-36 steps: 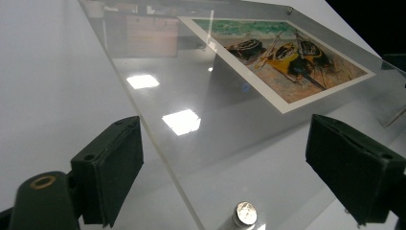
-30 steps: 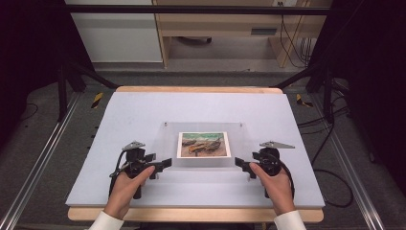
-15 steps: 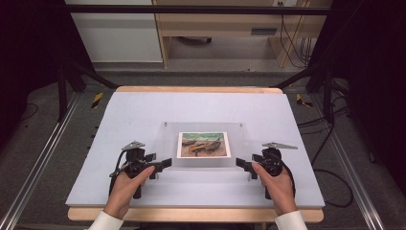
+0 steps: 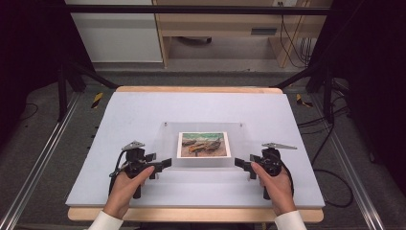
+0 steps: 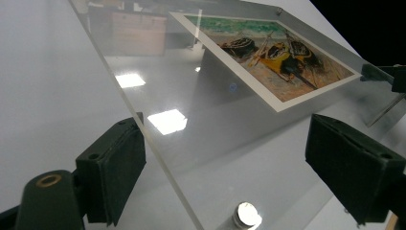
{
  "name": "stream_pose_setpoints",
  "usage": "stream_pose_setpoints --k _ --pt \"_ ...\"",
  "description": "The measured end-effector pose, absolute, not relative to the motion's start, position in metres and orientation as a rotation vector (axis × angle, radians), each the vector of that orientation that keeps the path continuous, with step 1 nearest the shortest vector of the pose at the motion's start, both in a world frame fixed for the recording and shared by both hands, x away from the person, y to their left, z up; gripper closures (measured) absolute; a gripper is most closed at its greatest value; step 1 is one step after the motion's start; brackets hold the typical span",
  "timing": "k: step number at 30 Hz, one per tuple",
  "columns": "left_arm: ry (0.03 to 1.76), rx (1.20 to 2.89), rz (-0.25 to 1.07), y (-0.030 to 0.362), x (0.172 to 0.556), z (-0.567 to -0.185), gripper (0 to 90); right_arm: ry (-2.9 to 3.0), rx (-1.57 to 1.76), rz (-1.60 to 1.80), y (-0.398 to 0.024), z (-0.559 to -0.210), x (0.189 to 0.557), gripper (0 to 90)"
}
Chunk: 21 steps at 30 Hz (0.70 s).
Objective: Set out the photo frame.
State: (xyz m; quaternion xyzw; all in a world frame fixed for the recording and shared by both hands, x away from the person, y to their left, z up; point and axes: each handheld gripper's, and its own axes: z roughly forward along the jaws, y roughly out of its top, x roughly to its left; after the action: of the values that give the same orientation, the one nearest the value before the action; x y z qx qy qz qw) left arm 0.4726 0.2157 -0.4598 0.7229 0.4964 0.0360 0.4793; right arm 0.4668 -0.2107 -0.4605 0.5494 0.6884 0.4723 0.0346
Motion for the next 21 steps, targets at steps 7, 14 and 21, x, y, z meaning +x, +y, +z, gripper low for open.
stream_pose_setpoints --k 7,14,21 --pt "1.206 1.777 0.085 0.2168 0.4733 -0.4587 14.2 2.115 1.687 1.437 -0.2103 -0.4594 0.4668 18.6" --pt "1.205 1.799 0.095 0.2184 0.4738 -0.4549 17.4 2.14 1.667 1.405 -0.2089 -0.4557 0.4675 19.3" --pt "1.19 1.798 0.145 0.2162 0.4776 -0.4529 19.8 2.113 1.615 1.388 -0.2081 -0.4532 0.4723 19.9"
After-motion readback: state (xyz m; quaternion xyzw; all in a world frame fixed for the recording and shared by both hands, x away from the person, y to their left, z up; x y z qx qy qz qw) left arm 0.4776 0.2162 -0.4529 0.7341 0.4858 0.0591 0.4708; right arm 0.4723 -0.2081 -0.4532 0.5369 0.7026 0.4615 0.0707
